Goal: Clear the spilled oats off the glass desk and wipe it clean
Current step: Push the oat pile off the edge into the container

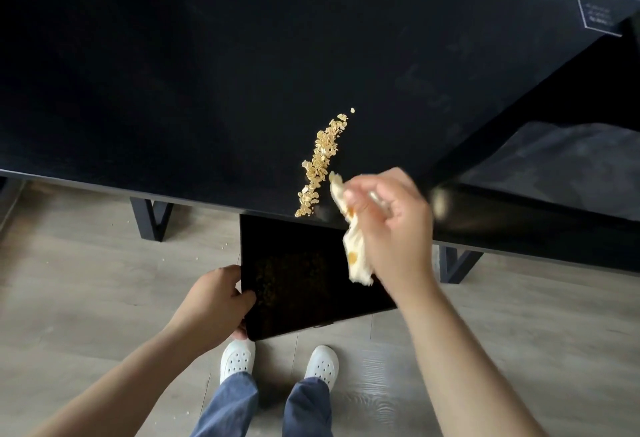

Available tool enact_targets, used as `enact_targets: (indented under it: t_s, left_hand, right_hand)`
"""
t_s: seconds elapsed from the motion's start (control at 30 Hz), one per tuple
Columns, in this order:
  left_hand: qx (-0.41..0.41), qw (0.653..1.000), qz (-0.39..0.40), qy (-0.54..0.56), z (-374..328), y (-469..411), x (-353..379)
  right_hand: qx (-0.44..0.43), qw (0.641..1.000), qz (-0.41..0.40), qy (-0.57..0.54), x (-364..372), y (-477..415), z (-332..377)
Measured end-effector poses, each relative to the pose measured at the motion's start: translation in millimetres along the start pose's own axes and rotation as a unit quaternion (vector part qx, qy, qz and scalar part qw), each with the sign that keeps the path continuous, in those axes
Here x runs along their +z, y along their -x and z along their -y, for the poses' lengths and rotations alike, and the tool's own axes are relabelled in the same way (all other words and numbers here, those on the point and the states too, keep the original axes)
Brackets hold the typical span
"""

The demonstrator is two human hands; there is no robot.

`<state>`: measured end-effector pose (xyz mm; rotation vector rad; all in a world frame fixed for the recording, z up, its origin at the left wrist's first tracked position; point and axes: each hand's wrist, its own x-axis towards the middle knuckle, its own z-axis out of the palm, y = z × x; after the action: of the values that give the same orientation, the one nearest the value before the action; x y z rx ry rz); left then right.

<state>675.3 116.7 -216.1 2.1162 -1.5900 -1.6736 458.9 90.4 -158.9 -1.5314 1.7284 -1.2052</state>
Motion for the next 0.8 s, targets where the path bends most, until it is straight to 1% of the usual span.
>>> enact_targets:
  t_s: [0.07, 0.13, 0.23, 0.3, 0.4, 0.5, 0.57, 0.67, 0.8]
  left_hand:
    - [-0.003, 1.000, -0.003, 0.004, 1, 1, -1]
    - [-0.003, 1.000, -0.006, 0.002, 2, 1, -3]
    - [-0.003, 1.000, -0.010, 0.001, 3, 1, -5]
    - [-0.001, 1.000, -0.008, 0.003, 5, 1, -6]
    - [-0.001, 1.000, -0.006, 0.003, 7, 0, -8]
    - [-0.003, 1.000, -0.001, -0.003, 8, -1, -11]
    - [-0.003, 1.000, 0.000, -0.006, 9, -2, -12]
    - [-0.007, 1.000, 0.001, -0.006, 10, -3, -12]
    - [-0.008, 1.000, -0.004, -0.003, 9, -4, -12]
  right_hand:
    - [0.012, 0.999, -0.034, 0.011, -10, -32, 2]
    - [0.032, 0.998, -0.050, 0.024, -14, -68, -2]
    - [0.060, 0.995, -0.045, 0.063, -9, -116, -18]
    - [0.063, 0.993, -0.031, 0.097, -1, -138, -32]
    - [0.059, 0.987, -0.022, 0.148, 13, -157, -45]
    - [0.049, 0.974, -0.026, 0.221, 26, -160, -46]
    - [0.034, 0.975, -0.007, 0.221, 34, -158, -42]
    - [0.004, 0.982, 0.055, 0.178, 45, -147, -34]
    - [-0.047, 0.980, 0.130, 0.143, 53, -115, -26]
